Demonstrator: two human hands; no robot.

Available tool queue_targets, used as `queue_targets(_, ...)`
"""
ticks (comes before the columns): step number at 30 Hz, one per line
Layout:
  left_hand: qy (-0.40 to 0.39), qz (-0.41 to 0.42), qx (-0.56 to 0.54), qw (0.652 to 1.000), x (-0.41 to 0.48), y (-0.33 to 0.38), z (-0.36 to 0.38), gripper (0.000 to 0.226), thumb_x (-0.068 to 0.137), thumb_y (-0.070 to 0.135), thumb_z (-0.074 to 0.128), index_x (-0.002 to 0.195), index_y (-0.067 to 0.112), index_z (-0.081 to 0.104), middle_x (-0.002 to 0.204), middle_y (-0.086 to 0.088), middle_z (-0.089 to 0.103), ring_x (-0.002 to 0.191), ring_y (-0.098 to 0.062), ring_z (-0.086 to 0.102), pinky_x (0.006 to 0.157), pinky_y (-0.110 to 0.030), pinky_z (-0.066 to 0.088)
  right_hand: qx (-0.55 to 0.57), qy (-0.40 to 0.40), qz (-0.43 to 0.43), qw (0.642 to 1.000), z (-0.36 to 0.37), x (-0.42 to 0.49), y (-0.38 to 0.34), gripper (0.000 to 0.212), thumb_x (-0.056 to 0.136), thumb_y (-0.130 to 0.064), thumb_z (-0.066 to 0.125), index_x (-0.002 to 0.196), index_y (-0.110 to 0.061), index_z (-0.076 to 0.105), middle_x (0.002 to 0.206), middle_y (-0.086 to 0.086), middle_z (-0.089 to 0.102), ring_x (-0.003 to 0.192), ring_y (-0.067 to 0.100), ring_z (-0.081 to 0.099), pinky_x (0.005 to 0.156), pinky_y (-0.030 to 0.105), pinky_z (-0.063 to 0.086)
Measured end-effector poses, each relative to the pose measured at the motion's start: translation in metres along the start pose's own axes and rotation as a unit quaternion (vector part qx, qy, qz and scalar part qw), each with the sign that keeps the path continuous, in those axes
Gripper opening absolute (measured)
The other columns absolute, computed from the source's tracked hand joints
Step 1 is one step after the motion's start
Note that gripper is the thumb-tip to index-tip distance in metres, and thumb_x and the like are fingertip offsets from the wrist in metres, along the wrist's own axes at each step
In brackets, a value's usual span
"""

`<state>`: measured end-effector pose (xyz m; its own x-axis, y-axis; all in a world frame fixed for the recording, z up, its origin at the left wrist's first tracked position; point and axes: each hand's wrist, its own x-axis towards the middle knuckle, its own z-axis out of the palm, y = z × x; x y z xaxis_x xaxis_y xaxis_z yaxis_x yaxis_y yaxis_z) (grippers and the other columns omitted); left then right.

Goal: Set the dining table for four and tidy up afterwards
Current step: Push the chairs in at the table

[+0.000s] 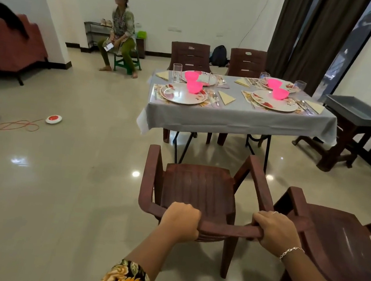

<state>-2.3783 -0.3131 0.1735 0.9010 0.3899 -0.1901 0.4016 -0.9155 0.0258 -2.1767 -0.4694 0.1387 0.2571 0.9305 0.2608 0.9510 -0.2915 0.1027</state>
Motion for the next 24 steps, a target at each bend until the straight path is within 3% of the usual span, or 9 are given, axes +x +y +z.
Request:
queue_targets(5, 0.012, -0.014, -0.007, 1.0, 0.038, -0.015, -0.007, 0.018, 0.086, 0.022, 0.052, 0.09, 0.009, 0.063, 0.078, -0.005, 0.06, 0.071, -0.023, 0.058, 0.07, -0.031, 0.049, 0.006, -0.006, -0.003, 1.0, 0.006, 0.038, 0.019, 0.039, 0.032, -0.018, 0.086, 0.05, -0.027, 0.053, 0.046, -0.009, 0.05, 0.04, 0.01, 0.049, 0.039, 0.018, 0.031)
queue_targets(8, 0.015, -0.025, -0.001, 1.0, 0.064, -0.022, -0.013, 0.018, 0.086, 0.022, 0.052, 0.092, 0.009, 0.063, 0.084, -0.008, 0.063, 0.076, -0.026, 0.061, 0.071, -0.033, 0.048, 0.008, -0.004, -0.007, 1.0, 0.014, 0.064, 0.036, 0.039, 0.032, -0.016, 0.084, 0.049, -0.028, 0.051, 0.044, -0.009, 0.049, 0.039, 0.009, 0.048, 0.043, 0.015, 0.024)
queue_targets(19, 0.005, -0.053, 0.008, 0.999, 0.149, -0.044, -0.034, 0.019, 0.086, 0.023, 0.052, 0.094, 0.009, 0.063, 0.09, -0.01, 0.066, 0.084, -0.029, 0.063, 0.072, -0.033, 0.046, 0.01, -0.017, -0.024, 0.999, 0.044, 0.145, 0.092, 0.038, 0.033, -0.02, 0.082, 0.051, -0.03, 0.049, 0.045, -0.01, 0.048, 0.041, 0.009, 0.047, 0.039, 0.019, 0.032)
queue_targets(21, -0.001, -0.055, 0.013, 0.998, 0.162, -0.046, -0.037, 0.019, 0.086, 0.022, 0.052, 0.094, 0.009, 0.062, 0.088, -0.01, 0.065, 0.084, -0.029, 0.063, 0.071, -0.032, 0.044, 0.007, -0.022, -0.029, 0.999, 0.049, 0.157, 0.101, 0.038, 0.032, -0.021, 0.081, 0.051, -0.03, 0.049, 0.045, -0.009, 0.048, 0.041, 0.009, 0.047, 0.04, 0.019, 0.029)
queue_targets(24, -0.006, -0.062, 0.005, 0.998, 0.18, -0.051, -0.041, 0.019, 0.086, 0.022, 0.052, 0.094, 0.009, 0.063, 0.078, -0.005, 0.055, 0.083, -0.027, 0.063, 0.073, -0.033, 0.047, 0.001, -0.021, -0.035, 0.999, 0.054, 0.175, 0.112, 0.039, 0.031, -0.02, 0.082, 0.051, -0.028, 0.049, 0.046, -0.008, 0.049, 0.041, 0.011, 0.048, 0.037, 0.023, 0.036)
